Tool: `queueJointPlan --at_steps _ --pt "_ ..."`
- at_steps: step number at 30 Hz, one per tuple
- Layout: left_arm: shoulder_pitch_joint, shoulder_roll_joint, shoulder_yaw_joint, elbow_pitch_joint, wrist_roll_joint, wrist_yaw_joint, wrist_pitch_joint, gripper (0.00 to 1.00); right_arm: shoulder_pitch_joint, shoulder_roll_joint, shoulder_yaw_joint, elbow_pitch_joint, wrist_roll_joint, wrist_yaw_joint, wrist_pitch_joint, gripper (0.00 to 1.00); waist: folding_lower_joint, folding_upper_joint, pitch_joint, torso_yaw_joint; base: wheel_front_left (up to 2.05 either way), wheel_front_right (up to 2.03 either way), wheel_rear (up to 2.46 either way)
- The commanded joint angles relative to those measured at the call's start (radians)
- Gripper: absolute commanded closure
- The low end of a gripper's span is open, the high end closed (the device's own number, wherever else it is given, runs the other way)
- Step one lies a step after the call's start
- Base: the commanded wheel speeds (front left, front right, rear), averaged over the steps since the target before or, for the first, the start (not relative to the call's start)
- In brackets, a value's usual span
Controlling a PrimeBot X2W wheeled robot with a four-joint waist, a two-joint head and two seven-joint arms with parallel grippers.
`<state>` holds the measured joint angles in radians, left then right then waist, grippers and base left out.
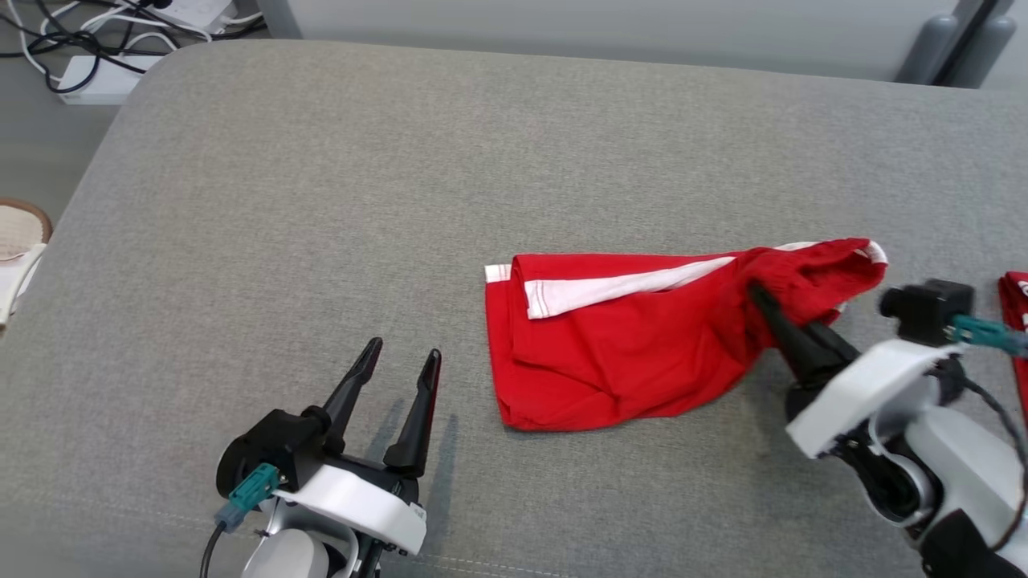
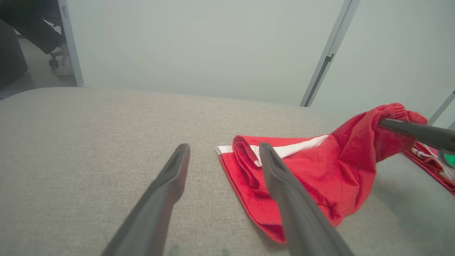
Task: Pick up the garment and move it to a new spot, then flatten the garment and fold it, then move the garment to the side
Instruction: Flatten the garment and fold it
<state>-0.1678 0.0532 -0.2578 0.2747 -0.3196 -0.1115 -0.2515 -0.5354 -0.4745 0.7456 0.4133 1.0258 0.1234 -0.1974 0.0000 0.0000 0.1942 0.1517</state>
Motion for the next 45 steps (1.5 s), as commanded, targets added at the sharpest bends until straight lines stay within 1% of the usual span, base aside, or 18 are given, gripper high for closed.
queueJointPlan --at_steps 1,5,11,17,21,22,23,26,30,36,40,45 --pt "-0.029 0.009 0.025 -0.016 -0.013 -0.006 -0.01 0.0 -0.023 0.001 0.025 -0.038 -0.019 0.007 0.019 1.0 0.0 0.0 0.003 0.014 0.0 0.0 0.0" --pt "-0.036 0.005 0.013 -0.008 -0.021 -0.009 -0.01 0.0 -0.08 0.037 0.107 -0.069 -0.058 0.007 0.096 1.0 0.0 0.0 0.01 0.054 0.0 0.0 0.0" --pt "-0.037 0.0 0.003 0.001 -0.041 -0.011 -0.01 0.0 -0.15 0.073 0.222 -0.073 -0.067 0.007 0.185 1.0 0.0 0.0 0.023 0.129 0.0 0.0 0.0" --pt "-0.038 -0.002 -0.007 0.005 -0.065 -0.012 -0.01 0.0 -0.205 0.089 0.308 -0.023 -0.059 0.007 0.234 1.0 0.0 0.0 0.039 0.192 0.0 0.0 0.0" --pt "-0.041 -0.003 -0.027 0.003 -0.094 -0.007 -0.01 0.0 -0.231 0.104 0.36 0.025 -0.042 0.007 0.268 1.0 0.0 0.0 0.047 0.213 0.0 0.0 0.0" --pt "-0.042 -0.003 -0.032 0.003 -0.099 -0.005 -0.01 0.0 -0.237 0.107 0.369 0.041 -0.043 0.007 0.27 0.53 0.0 0.0 0.048 0.215 0.0 0.0 0.0" --pt "-0.043 -0.003 -0.036 0.002 -0.104 -0.002 -0.01 0.0 -0.243 0.109 0.376 0.051 -0.042 0.007 0.268 0.0 0.0 0.0 0.05 0.217 0.0 0.0 0.0" --pt "-0.046 -0.003 -0.035 -0.001 -0.111 0.007 -0.01 0.0 -0.259 0.116 0.377 0.059 -0.025 0.007 0.237 0.0 0.0 0.0 0.051 0.208 0.0 0.0 0.0" --pt "-0.051 -0.003 -0.018 -0.005 -0.103 0.011 -0.01 0.0 -0.279 0.098 0.352 0.027 0.011 0.007 0.176 0.0 0.0 0.0 0.046 0.174 0.0 0.0 0.0" --pt "-0.066 -0.003 0.004 -0.018 -0.077 0.008 -0.01 0.0 -0.296 0.03 0.29 -0.047 0.048 0.007 0.091 0.0 0.0 0.0 0.035 0.099 0.0 0.0 0.0" --pt "-0.071 -0.003 0.015 -0.031 -0.056 0.007 -0.01 0.0 -0.264 -0.019 0.236 -0.048 0.067 0.007 0.048 0.0 0.0 0.0 0.024 0.052 0.0 0.0 0.0" --pt "-0.068 -0.003 0.022 -0.039 -0.042 0.007 -0.01 0.0 -0.201 -0.044 0.202 -0.035 0.087 0.007 0.017 0.0 0.0 0.0 0.011 0.018 0.0 0.0 0.0"
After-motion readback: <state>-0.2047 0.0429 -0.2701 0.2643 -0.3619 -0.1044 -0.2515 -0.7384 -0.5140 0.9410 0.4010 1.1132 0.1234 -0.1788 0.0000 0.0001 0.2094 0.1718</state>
